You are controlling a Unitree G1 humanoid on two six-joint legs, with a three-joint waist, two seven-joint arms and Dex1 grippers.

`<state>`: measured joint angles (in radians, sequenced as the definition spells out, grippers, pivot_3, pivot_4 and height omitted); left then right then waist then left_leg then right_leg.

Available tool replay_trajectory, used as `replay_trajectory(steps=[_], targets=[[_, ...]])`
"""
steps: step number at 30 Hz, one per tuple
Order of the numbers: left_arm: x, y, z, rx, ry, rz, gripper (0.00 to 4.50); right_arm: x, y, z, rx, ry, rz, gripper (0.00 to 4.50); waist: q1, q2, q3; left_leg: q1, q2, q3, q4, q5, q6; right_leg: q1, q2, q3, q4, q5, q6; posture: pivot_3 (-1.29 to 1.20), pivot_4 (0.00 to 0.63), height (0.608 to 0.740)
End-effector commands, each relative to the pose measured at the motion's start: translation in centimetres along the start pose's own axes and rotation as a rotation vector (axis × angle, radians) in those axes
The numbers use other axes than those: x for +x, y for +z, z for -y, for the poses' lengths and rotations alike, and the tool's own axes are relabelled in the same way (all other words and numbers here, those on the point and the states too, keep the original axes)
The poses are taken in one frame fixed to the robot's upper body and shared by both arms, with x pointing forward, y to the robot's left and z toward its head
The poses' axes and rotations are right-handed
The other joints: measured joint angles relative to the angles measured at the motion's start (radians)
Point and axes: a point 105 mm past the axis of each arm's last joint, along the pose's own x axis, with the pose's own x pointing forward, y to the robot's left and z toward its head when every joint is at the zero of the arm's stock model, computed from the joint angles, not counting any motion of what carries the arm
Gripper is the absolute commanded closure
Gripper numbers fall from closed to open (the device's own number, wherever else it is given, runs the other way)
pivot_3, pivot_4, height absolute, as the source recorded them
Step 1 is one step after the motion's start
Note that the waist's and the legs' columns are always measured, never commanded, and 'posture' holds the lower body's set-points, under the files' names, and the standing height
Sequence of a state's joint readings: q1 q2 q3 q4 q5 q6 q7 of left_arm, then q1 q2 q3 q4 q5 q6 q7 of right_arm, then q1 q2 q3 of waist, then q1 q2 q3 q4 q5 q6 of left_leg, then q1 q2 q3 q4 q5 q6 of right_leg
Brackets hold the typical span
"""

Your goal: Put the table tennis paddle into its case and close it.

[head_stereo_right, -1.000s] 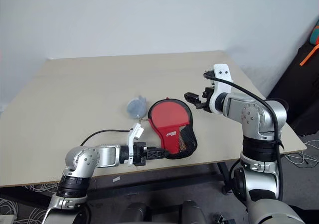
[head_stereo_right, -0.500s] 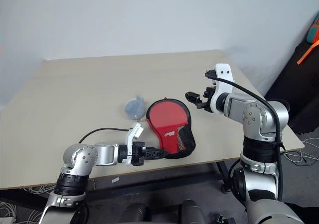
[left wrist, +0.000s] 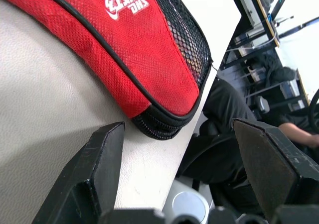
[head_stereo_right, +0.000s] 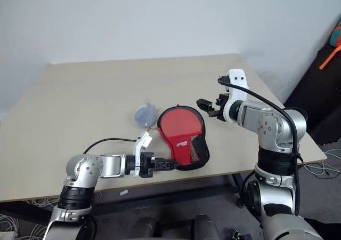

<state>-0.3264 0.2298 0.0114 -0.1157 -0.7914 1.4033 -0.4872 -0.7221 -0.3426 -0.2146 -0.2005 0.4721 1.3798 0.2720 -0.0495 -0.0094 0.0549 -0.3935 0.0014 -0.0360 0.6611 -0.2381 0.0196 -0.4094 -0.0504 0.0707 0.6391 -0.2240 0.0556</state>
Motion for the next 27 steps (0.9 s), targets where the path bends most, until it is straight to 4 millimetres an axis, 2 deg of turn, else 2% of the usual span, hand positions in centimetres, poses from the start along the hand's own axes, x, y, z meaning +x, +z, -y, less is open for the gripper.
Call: replay_trajectory(steps=[1,9,19,22,27], targets=[[1.3,-0.5,-0.3,-0.027,0.025,-0.037,0.86,-0.6,1.3,-0.3,-0.016,0.001,0.056,0.0,0.004,0.0,0.0,0.0,0.0,0.0,0.0,0.0,0.0,0.0,0.0,0.0,0.0,0.0,0.0,0.0,0.0,0.74],[2.9,0.1,0.0,-0.04,0.042,-0.039,0.86,-0.3,1.1,-0.7,-0.009,0.01,0.055,0.0,0.005,0.001,-0.001,0.0,-0.005,-0.002,0.001,0.001,0.002,0.003,-0.003,0.0,-0.001,-0.001,0.001,0.0,0.0,0.74],[2.3,-0.4,-0.6,-0.042,0.081,-0.09,0.86,-0.2,1.2,-0.9,-0.005,0.014,0.06,0.0,0.003,0.001,-0.001,0.0,-0.004,-0.002,0.001,0.001,0.002,0.002,-0.003,0.0,-0.001,-0.001,0.001,0.0,0.0,0.74],[1.8,-1.0,-1.0,-0.045,0.096,-0.126,1.44,-0.1,1.3,-1.0,-0.006,0.014,0.061,0.0,0.001,0.001,-0.001,0.0,-0.004,-0.002,0.0,0.001,0.002,0.002,-0.003,0.0,-0.001,-0.001,0.001,0.0,0.0,0.74],[1.7,-1.8,-0.8,-0.058,0.087,-0.162,3.15,0.1,1.3,-1.1,-0.008,0.023,0.059,0.0,-0.004,0.001,-0.001,0.0,-0.003,-0.002,-0.004,0.001,0.002,0.0,-0.001,0.001,-0.001,0.0,0.003,0.0,0.0,0.74]])
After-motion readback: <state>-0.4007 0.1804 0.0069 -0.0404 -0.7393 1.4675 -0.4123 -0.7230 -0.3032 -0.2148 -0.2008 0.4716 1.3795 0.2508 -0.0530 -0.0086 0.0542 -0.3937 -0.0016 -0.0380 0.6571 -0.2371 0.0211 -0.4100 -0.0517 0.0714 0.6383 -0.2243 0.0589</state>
